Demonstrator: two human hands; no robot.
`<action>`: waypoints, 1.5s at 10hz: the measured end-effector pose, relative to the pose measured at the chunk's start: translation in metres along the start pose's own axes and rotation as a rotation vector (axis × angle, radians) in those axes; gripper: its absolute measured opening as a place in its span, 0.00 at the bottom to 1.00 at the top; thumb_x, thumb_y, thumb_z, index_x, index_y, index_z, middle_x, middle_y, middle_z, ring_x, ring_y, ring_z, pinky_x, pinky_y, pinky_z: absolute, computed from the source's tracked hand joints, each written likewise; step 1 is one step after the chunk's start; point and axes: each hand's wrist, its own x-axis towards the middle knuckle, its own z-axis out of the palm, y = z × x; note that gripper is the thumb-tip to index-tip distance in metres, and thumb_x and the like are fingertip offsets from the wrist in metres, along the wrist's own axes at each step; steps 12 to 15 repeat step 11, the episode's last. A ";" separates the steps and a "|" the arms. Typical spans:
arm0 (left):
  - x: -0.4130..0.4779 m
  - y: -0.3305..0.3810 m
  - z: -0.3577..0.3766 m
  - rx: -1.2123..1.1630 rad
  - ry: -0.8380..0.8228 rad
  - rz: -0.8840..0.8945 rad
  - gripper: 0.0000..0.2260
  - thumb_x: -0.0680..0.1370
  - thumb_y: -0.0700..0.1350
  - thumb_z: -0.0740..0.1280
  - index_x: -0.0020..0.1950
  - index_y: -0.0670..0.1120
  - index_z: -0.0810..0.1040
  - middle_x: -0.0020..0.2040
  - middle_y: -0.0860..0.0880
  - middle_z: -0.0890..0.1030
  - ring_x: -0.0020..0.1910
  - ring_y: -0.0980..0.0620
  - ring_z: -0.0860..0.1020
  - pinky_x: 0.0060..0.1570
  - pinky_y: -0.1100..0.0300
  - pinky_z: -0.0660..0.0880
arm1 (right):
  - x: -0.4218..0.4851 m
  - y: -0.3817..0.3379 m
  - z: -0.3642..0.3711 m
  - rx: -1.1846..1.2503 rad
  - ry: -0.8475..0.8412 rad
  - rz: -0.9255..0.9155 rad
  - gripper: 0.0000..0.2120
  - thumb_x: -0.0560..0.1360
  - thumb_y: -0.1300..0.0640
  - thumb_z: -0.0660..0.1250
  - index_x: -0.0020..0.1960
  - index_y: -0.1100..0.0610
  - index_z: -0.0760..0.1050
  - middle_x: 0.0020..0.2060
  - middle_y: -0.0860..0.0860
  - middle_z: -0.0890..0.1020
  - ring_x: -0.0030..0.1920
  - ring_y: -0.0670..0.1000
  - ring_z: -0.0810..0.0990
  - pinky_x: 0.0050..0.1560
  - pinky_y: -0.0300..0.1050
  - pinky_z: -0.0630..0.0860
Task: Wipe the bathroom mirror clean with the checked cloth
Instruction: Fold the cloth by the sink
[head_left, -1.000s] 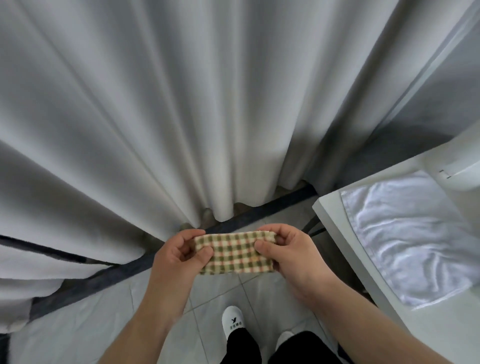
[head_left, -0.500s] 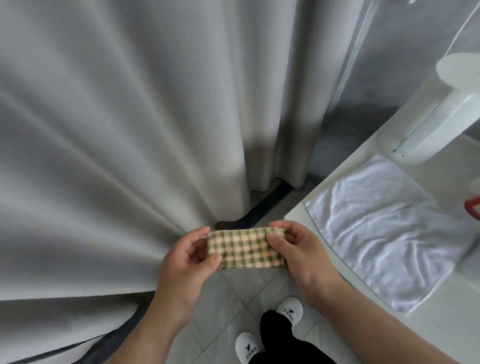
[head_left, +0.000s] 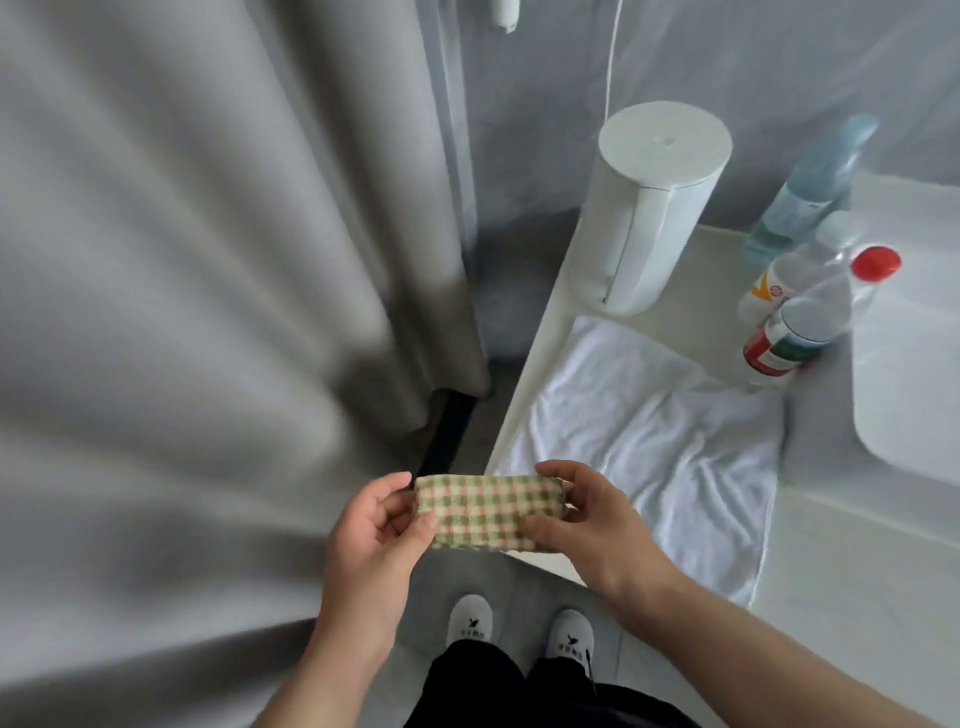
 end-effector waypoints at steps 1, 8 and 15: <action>0.036 -0.001 0.020 0.095 -0.144 -0.013 0.17 0.75 0.27 0.69 0.56 0.46 0.78 0.47 0.45 0.85 0.45 0.53 0.83 0.45 0.62 0.80 | 0.011 0.003 -0.014 0.051 0.156 0.043 0.21 0.67 0.59 0.74 0.57 0.46 0.78 0.53 0.54 0.81 0.49 0.53 0.85 0.55 0.55 0.82; 0.156 -0.070 0.168 1.246 -0.837 0.851 0.22 0.74 0.47 0.75 0.66 0.42 0.77 0.68 0.41 0.76 0.65 0.38 0.75 0.62 0.44 0.75 | 0.064 0.049 -0.097 -0.697 0.774 0.163 0.18 0.79 0.53 0.65 0.68 0.54 0.73 0.67 0.51 0.71 0.64 0.55 0.73 0.58 0.49 0.74; 0.157 -0.055 0.185 1.430 -1.096 0.725 0.31 0.79 0.56 0.67 0.80 0.53 0.60 0.80 0.52 0.60 0.78 0.50 0.57 0.76 0.53 0.53 | 0.070 0.056 -0.102 -0.953 0.555 0.194 0.27 0.80 0.50 0.65 0.76 0.49 0.63 0.71 0.50 0.68 0.69 0.55 0.66 0.67 0.48 0.69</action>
